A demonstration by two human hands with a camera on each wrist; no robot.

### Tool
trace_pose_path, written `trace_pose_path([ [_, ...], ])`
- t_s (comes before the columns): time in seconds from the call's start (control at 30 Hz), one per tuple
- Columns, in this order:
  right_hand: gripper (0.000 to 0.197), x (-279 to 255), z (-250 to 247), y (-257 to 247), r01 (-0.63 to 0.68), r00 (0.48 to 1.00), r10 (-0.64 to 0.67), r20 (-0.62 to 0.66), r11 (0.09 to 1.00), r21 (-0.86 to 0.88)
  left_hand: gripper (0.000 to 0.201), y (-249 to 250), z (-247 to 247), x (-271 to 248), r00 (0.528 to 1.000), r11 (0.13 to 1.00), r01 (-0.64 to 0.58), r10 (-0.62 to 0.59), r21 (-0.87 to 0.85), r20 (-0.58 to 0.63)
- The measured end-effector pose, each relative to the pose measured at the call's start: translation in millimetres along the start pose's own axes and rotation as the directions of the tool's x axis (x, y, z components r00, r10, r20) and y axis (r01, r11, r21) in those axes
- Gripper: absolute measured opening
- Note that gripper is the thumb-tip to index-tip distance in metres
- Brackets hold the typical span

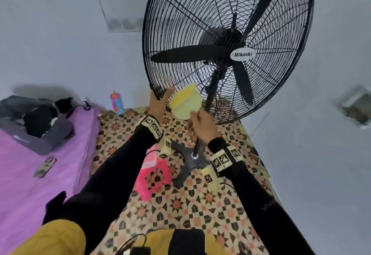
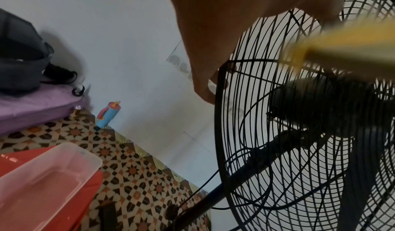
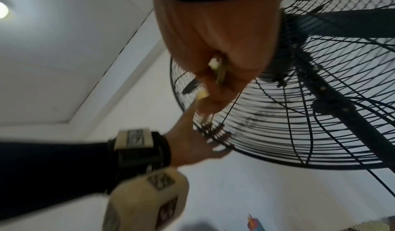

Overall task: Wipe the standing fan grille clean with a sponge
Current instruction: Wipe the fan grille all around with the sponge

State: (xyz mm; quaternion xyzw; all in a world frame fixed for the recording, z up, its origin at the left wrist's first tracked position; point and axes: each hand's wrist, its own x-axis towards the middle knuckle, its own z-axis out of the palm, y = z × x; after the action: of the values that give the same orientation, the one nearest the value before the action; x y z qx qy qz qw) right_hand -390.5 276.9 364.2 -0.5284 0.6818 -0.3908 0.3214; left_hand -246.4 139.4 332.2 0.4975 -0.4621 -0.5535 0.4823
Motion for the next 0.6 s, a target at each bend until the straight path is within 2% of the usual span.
trace_pose_path([
  [0.07,0.037,4,-4,0,-0.007,0.999,0.004,-0.044,0.997,-0.071,0.117,-16,-3,15,0.998,0.998,0.065,-0.066,0.012,0.016],
  [0.17,0.047,7,-7,46,-0.262,0.965,0.241,-0.108,0.918,-0.296,0.114,-13,-8,12,0.995,0.996,0.083,-0.085,0.042,0.054],
  [0.23,0.051,2,-8,65,-0.383,0.923,0.348,-0.161,0.856,-0.346,0.11,-2,-7,3,0.996,0.999,0.042,-0.043,0.016,0.084],
  [0.27,0.051,0,-10,63,-0.383,0.923,0.342,-0.174,0.852,-0.356,0.106,0,-7,0,0.996,1.0,0.023,-0.023,0.004,0.089],
  [0.3,0.048,-2,-12,54,-0.329,0.943,0.29,-0.161,0.879,-0.345,0.103,0,-6,-3,0.996,1.0,0.01,-0.008,-0.017,0.094],
  [0.37,0.042,-5,-14,24,-0.141,0.988,0.121,-0.098,0.963,-0.228,0.102,-1,-3,-6,0.994,0.999,-0.003,0.008,-0.045,0.112],
  [0.43,0.042,-4,-14,0,-0.004,0.996,-0.009,-0.086,0.99,-0.144,0.095,-3,-1,-4,0.994,0.999,-0.031,0.035,-0.039,0.108],
  [0.47,0.043,0,-12,0,-0.001,0.994,-0.015,-0.105,0.988,-0.152,0.091,-4,-1,-2,0.994,0.998,-0.035,0.04,-0.046,0.102],
  [0.53,0.046,8,-10,18,-0.138,0.981,0.101,-0.164,0.962,-0.234,0.093,-4,-1,2,0.995,0.997,0.007,0.001,-0.071,0.103],
  [0.6,0.045,8,-8,43,-0.336,0.938,0.279,-0.205,0.878,-0.34,0.099,-9,-4,8,0.992,0.995,0.066,-0.058,-0.074,0.11],
])
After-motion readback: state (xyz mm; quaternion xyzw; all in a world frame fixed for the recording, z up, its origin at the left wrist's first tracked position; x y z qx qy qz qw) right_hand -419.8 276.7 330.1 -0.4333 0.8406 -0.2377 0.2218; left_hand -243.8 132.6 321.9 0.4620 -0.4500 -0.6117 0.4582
